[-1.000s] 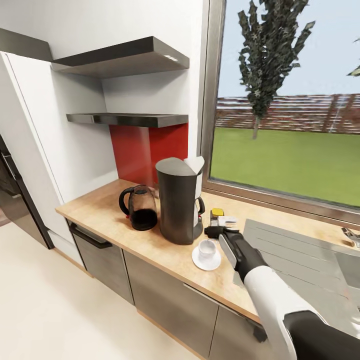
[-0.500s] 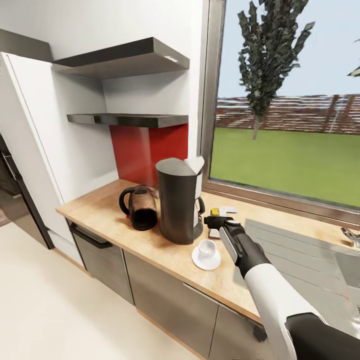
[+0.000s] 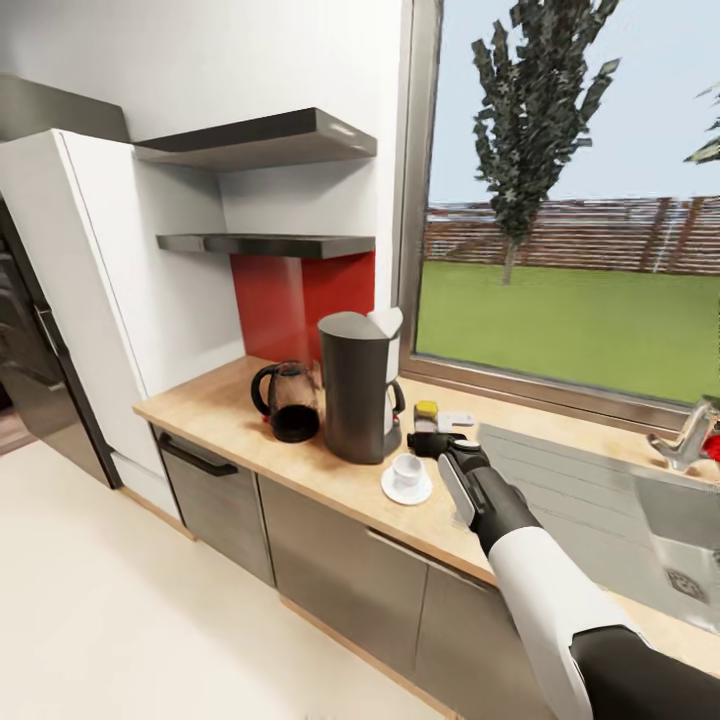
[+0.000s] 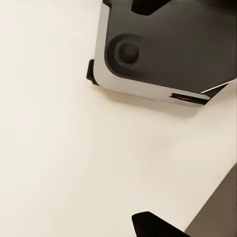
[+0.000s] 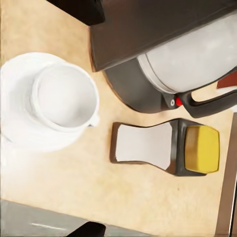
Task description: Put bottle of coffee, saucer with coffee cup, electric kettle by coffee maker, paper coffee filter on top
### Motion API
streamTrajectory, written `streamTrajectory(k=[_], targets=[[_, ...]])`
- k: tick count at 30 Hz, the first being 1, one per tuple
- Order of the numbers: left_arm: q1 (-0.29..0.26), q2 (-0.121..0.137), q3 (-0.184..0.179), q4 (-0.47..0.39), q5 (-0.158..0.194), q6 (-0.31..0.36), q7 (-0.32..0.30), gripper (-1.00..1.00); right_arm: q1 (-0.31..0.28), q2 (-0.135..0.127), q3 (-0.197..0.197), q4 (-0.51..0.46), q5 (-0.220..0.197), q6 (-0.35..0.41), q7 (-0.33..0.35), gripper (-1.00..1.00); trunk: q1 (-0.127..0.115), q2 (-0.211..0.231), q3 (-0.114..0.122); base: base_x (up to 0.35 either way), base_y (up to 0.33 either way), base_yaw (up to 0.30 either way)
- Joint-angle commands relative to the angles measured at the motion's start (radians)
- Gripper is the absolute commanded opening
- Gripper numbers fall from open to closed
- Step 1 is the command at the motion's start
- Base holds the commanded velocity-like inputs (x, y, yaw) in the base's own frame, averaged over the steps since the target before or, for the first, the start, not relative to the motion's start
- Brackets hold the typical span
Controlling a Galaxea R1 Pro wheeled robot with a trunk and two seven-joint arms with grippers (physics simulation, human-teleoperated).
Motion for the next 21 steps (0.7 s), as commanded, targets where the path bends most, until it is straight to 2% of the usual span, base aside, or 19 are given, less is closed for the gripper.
streamTrajectory(k=[1, 11, 15, 21], targets=[[-0.001, 0.000, 0.009, 0.001, -0.010, -0.004, -0.004, 1.00, -0.001, -0.001, 0.004, -0.001, -0.011, 0.004, -0.009, 1.00, 0.000, -0.002, -0.001, -0.335, 0.000, 0.000], [-0.001, 0.001, 0.009, 0.001, -0.010, -0.004, -0.004, 1.00, -0.001, 0.001, 0.004, 0.000, -0.013, 0.002, -0.008, 1.00, 0.000, -0.002, 0.005, -0.336, 0.000, 0.006], [-0.001, 0.001, 0.008, 0.001, -0.010, -0.003, -0.004, 1.00, -0.001, 0.001, 0.005, 0.001, -0.014, 0.002, -0.008, 1.00, 0.000, -0.002, 0.005, -0.219, 0.000, 0.187], [-0.001, 0.000, 0.008, 0.001, -0.010, -0.002, -0.004, 1.00, -0.001, 0.001, 0.005, 0.003, -0.013, 0.002, -0.007, 1.00, 0.000, -0.002, 0.005, -0.036, 0.000, 0.264]])
